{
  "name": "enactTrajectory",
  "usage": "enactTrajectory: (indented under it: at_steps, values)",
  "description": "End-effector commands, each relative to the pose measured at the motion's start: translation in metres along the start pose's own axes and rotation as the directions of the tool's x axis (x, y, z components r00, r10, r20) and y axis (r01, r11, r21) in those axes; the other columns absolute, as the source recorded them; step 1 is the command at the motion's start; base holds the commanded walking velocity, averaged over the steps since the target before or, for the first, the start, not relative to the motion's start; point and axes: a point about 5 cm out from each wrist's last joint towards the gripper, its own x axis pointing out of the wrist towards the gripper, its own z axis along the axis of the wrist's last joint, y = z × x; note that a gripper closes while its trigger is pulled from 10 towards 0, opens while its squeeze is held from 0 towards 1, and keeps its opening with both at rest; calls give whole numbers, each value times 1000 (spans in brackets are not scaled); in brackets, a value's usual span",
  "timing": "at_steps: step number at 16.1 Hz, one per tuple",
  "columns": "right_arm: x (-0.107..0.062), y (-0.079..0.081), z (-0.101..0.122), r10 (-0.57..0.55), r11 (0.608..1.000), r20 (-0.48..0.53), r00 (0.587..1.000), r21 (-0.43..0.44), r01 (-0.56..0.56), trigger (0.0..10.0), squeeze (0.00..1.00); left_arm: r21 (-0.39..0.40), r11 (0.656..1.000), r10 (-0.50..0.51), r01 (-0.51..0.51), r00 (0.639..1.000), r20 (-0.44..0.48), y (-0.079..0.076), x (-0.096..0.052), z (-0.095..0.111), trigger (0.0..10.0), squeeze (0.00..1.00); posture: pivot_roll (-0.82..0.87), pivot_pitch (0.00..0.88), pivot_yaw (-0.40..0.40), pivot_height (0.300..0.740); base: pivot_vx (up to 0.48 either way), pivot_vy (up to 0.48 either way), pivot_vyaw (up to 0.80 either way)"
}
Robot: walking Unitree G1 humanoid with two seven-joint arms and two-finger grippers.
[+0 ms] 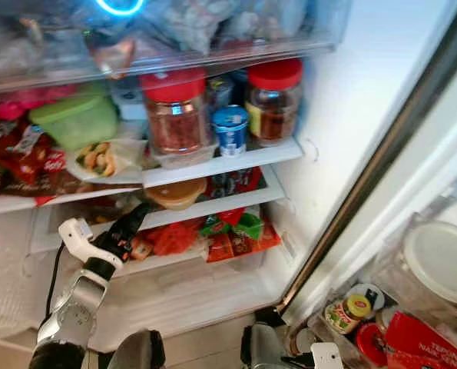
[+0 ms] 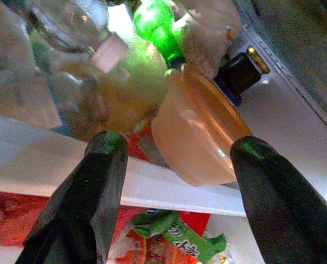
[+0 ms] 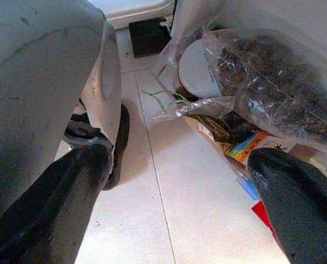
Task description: Restocking fridge
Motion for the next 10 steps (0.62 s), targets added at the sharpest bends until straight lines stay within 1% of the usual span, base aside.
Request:
enactTrajectory:
  at_steps: [1, 2, 3, 4, 5, 6, 7, 8, 9, 10]
  values:
    - [0, 7, -3, 23, 1000, -5, 1000, 4, -23, 10000, 0, 91, 996, 9, -13, 999, 39, -3, -6, 11, 10000, 0, -82, 112, 7, 633, 0, 0, 0]
    - [0, 6, -3, 21, 1000, -5, 1000, 3, -21, 10000, 0, 243, 969, 28, -40, 998, 52, -5, -12, 15, 10000, 0, -73, 109, 6, 633, 0, 0, 0]
    - [0, 6, -3, 19, 1000, -5, 1000, 4, -19, 10000, 0, 384, 919, 60, -86, 995, 79, -8, -15, 18, 10000, 0, -68, 105, 6, 633, 0, 0, 0]
    - [0, 6, -3, 18, 1000, -5, 1000, 3, -18, 10000, 0, 486, 866, 83, -116, 993, 89, -11, -18, 19, 10000, 0, -58, 105, 8, 633, 0, 0, 0]
    - [0, 6, -3, 18, 1000, -4, 1000, 2, -18, 10000, 0, 547, 828, 97, -127, 992, 83, -15, -20, 16, 10000, 0, -58, 105, 8, 633, 0, 0, 0]
    - [0, 6, -3, 18, 1000, -4, 1000, 2, -18, 10000, 0, 567, 812, 107, -137, 991, 85, -16, -21, 15, 10000, 0, -58, 105, 8, 633, 0, 0, 0]
    - [0, 7, -3, 21, 1000, -4, 1000, 2, -21, 10000, 0, 609, 780, 130, -146, 989, 71, -16, -24, 8, 10000, 0, -68, 96, 12, 633, 0, 0, 0]
    - [0, 8, -3, 21, 1000, -3, 1000, 5, -21, 10000, 0, 619, 772, 137, -144, 989, 60, -17, -26, 1, 10000, 0, -71, 93, 13, 633, 0, 0, 0]
    - [0, 8, -4, 20, 1000, -3, 1000, 6, -20, 10000, 0, 628, 766, 134, -139, 989, 56, -18, -27, -2, 10000, 0, -72, 89, 16, 633, -292, 0, 0]
    - [0, 8, -4, 17, 1000, -2, 1000, 11, -17, 10000, 0, 645, 752, 133, -136, 990, 53, -19, -28, -5, 10000, 0, -74, 86, 21, 633, -330, 0, 0]
